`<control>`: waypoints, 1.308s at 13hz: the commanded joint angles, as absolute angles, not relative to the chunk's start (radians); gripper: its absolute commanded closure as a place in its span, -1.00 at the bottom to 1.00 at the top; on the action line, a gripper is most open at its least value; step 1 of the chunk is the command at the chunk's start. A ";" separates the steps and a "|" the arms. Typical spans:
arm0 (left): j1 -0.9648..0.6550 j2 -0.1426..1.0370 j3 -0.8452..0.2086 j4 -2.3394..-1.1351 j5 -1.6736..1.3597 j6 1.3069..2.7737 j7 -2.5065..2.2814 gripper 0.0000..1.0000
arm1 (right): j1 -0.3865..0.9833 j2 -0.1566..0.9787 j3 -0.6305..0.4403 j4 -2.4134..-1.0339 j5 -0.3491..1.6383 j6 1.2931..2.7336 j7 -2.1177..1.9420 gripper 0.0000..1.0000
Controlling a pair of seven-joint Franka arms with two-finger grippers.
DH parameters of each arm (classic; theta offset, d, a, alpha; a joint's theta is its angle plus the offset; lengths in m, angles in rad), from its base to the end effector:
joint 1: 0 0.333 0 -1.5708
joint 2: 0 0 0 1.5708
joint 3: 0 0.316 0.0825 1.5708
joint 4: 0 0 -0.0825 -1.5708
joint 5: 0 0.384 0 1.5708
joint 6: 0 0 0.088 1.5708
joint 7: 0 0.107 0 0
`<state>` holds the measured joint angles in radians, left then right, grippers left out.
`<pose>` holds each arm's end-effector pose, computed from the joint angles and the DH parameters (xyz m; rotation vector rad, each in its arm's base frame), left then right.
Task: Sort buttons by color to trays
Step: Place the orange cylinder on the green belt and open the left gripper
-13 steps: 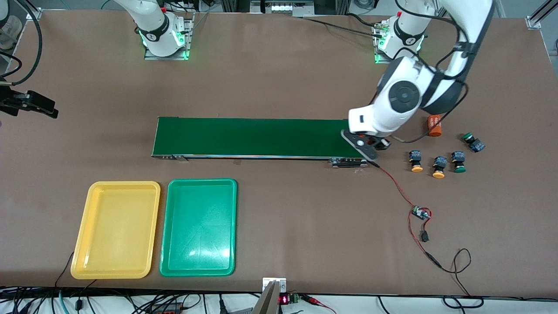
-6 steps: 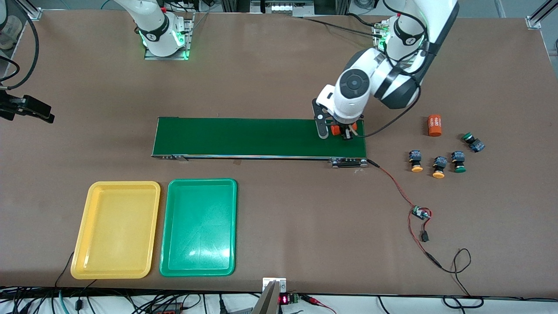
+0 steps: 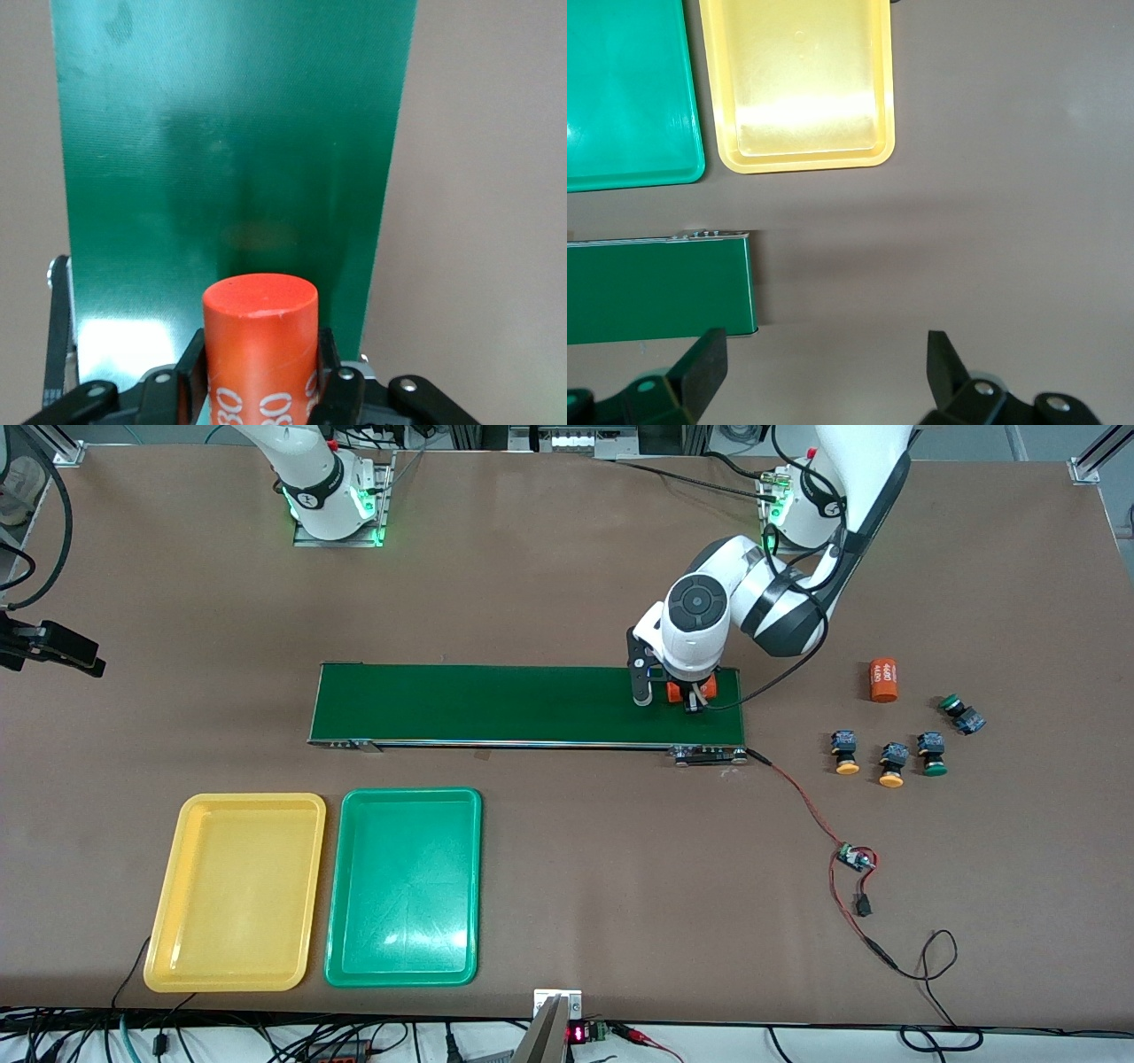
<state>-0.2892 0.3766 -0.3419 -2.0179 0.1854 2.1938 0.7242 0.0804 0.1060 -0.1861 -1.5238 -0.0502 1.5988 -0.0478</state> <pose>0.4755 -0.3344 0.2602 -2.3210 2.0889 0.2705 0.5846 -0.0616 0.5898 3.0727 -0.0846 -0.0529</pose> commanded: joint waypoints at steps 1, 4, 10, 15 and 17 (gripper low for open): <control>-0.291 0.382 -0.339 -2.014 0.202 2.212 0.739 -0.90 | 0.075 0.100 -0.183 -1.529 -0.051 1.608 -0.041 -1.00; -0.293 0.379 -0.339 -2.014 0.202 2.204 0.738 -1.00 | 0.074 0.100 -0.183 -1.531 -0.051 1.606 -0.041 -1.00; -0.273 0.275 -0.341 -1.976 0.201 2.013 0.543 -1.00 | 0.081 0.100 -0.181 -1.531 -0.049 1.600 -0.044 -1.00; -0.272 0.258 -0.331 -1.781 0.198 1.728 0.059 -1.00 | 0.107 0.092 -0.169 -1.529 -0.048 1.582 -0.055 -1.00; -0.241 0.268 -0.330 -1.701 0.196 1.660 -0.102 -1.00 | 0.107 0.091 -0.169 -1.528 -0.049 1.580 -0.054 -1.00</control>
<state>-0.2664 0.2433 -0.3318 -1.7791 0.1864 1.7243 0.0228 0.1080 0.1075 -0.1712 -1.5238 -0.0497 1.5913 -0.0495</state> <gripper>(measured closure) 0.000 0.000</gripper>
